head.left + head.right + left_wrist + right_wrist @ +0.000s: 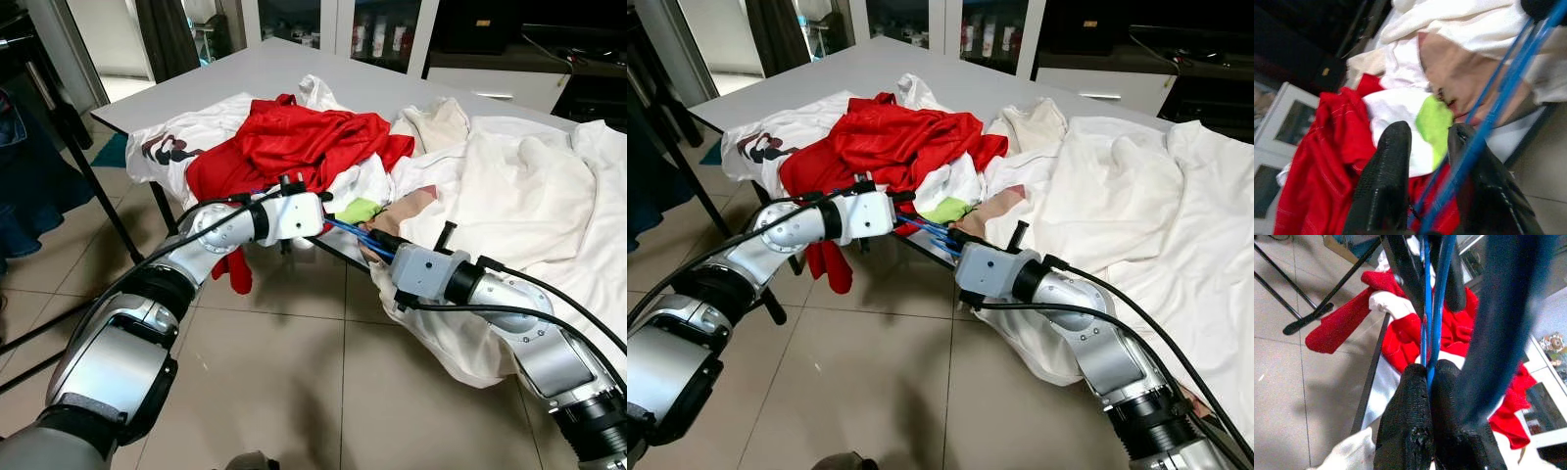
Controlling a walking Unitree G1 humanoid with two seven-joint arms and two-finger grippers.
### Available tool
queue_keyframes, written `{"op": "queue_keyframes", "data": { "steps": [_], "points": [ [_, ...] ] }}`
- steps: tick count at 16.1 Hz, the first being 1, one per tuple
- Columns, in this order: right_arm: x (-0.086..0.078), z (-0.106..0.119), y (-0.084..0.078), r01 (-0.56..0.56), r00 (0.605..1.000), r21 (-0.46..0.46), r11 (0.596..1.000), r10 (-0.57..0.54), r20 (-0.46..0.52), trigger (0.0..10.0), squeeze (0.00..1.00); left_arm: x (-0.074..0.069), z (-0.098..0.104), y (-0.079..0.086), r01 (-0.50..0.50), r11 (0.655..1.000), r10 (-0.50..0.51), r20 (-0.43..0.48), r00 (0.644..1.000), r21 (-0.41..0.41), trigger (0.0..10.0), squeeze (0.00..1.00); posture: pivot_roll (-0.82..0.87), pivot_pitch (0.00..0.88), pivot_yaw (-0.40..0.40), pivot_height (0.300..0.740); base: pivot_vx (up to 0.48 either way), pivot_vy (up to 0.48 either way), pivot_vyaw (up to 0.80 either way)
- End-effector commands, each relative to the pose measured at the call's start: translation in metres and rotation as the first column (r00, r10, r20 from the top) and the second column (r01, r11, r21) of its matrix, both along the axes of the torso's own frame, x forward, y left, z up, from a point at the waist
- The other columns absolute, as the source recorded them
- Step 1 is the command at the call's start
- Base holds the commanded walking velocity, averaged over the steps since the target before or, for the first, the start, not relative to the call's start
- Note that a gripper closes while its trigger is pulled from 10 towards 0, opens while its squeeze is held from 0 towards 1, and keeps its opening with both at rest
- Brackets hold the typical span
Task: Hang hanger
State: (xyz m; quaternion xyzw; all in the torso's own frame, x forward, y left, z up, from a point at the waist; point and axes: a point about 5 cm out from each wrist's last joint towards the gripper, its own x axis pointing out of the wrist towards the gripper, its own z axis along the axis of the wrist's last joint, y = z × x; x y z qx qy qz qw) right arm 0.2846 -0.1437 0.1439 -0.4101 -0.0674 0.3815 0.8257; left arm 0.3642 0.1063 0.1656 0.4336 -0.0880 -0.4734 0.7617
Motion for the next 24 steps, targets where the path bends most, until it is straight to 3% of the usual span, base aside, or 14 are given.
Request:
{"op": "queue_keyframes", "data": {
  "steps": [1, 3, 4, 7, 10, 13, 14, 15, 16, 17, 18, 20, 22, 24],
  "points": [
    [0.005, 0.000, -0.009, 0.050, 0.999, -0.029, 0.998, -0.050, 0.000, 0.0, 0.00, -0.002, 0.001, 0.005, 0.026, 0.999, -0.026, -0.011, 1.000, 0.018, 10.0, 1.00, 0.05, 0.000, 0.055, 0.740, 0.000, 0.000, 0.00],
    [0.010, -0.001, -0.015, 0.095, 0.996, -0.039, 0.995, -0.095, 0.001, 0.0, 0.00, -0.003, -0.001, 0.008, 0.040, 0.997, -0.040, -0.006, 0.999, 0.061, 10.0, 1.00, 0.05, 0.000, 0.055, 0.740, 0.000, 0.000, 0.00],
    [0.011, 0.000, -0.017, 0.109, 0.994, -0.035, 0.993, -0.109, -0.003, 0.0, 0.00, -0.004, -0.002, 0.009, 0.044, 0.997, -0.044, -0.007, 0.999, 0.068, 10.0, 0.00, 0.05, 0.000, 0.055, 0.740, 0.000, 0.000, 0.00],
    [0.017, -0.003, -0.026, 0.168, 0.985, -0.065, 0.984, -0.170, -0.017, 0.0, 0.00, -0.005, 0.002, 0.012, 0.056, 0.998, -0.056, -0.020, 0.998, 0.019, 10.0, 0.00, 0.05, 0.000, 0.049, 0.740, 0.000, 0.000, 0.00],
    [0.019, -0.002, -0.030, 0.186, 0.982, -0.067, 0.980, -0.188, -0.020, 0.0, 0.00, -0.005, 0.000, 0.019, 0.036, 0.999, -0.036, -0.024, 0.999, 0.030, 10.0, 0.00, 0.05, 0.000, 0.045, 0.740, 0.000, 0.000, 0.00],
    [0.026, 0.006, -0.043, 0.262, 0.964, -0.002, 0.965, -0.262, -0.049, 0.0, 0.00, 0.004, 0.017, 0.033, -0.079, 0.991, 0.083, 0.033, 0.996, -0.104, 10.0, 0.00, 0.05, 0.000, 0.044, 0.740, 0.000, 0.000, 0.00],
    [0.029, 0.010, -0.048, 0.299, 0.953, 0.044, 0.953, -0.296, -0.071, 0.0, 0.00, 0.006, 0.026, 0.034, -0.122, 0.967, 0.133, 0.036, 0.990, -0.224, 10.0, 0.00, 0.05, 0.000, 0.042, 0.740, 0.000, 0.000, 0.00],
    [0.032, 0.013, -0.052, 0.334, 0.940, 0.093, 0.938, -0.324, -0.105, 1.9, 0.00, 0.006, 0.027, 0.032, -0.143, 0.933, 0.158, 0.022, 0.987, -0.329, 10.0, 0.00, 0.05, 0.000, 0.038, 0.740, 0.000, 0.000, 0.00],
    [0.032, 0.013, -0.053, 0.340, 0.938, 0.104, 0.935, -0.329, -0.113, 1.9, 0.00, 0.005, 0.027, 0.031, -0.145, 0.927, 0.161, 0.018, 0.987, -0.346, 10.0, 0.00, 0.05, 0.000, 0.038, 0.740, 0.000, 0.000, 0.00],
    [0.033, 0.013, -0.053, 0.352, 0.932, 0.125, 0.928, -0.335, -0.140, 8.5, 0.00, 0.004, 0.024, 0.029, -0.153, 0.914, 0.166, 0.003, 0.986, -0.377, 10.0, 0.00, 0.05, 0.000, 0.036, 0.740, 0.000, 0.000, 0.00],
    [0.033, 0.012, -0.052, 0.368, 0.922, 0.163, 0.915, -0.336, -0.195, 10.0, 0.00, 0.002, 0.022, 0.028, -0.166, 0.892, 0.176, -0.016, 0.984, -0.420, 10.0, 0.00, 0.05, 0.000, 0.034, 0.740, 0.000, 0.000, 0.00],
    [0.036, 0.011, -0.050, 0.426, 0.879, 0.308, 0.851, -0.310, -0.361, 10.0, 0.00, 0.000, 0.018, 0.026, -0.208, 0.817, 0.198, -0.078, 0.977, -0.538, 10.0, 0.00, 0.05, 0.000, 0.031, 0.740, 0.000, 0.000, 0.00],
    [0.040, 0.017, -0.049, 0.462, 0.859, 0.424, 0.779, -0.273, -0.434, 10.0, 0.00, -0.003, 0.014, 0.023, -0.241, 0.752, 0.203, -0.133, 0.970, -0.613, 10.0, 0.00, 0.06, 0.000, 0.029, 0.740, 0.000, 0.000, 0.00],
    [0.050, 0.031, -0.051, 0.517, 0.843, 0.563, 0.645, -0.268, -0.467, 10.0, 0.00, -0.006, 0.010, 0.021, -0.302, 0.650, 0.213, -0.215, 0.953, -0.697, 10.0, 0.00, 0.07, 0.000, 0.025, 0.740, 0.000, 0.000, 0.00]
  ]
}}
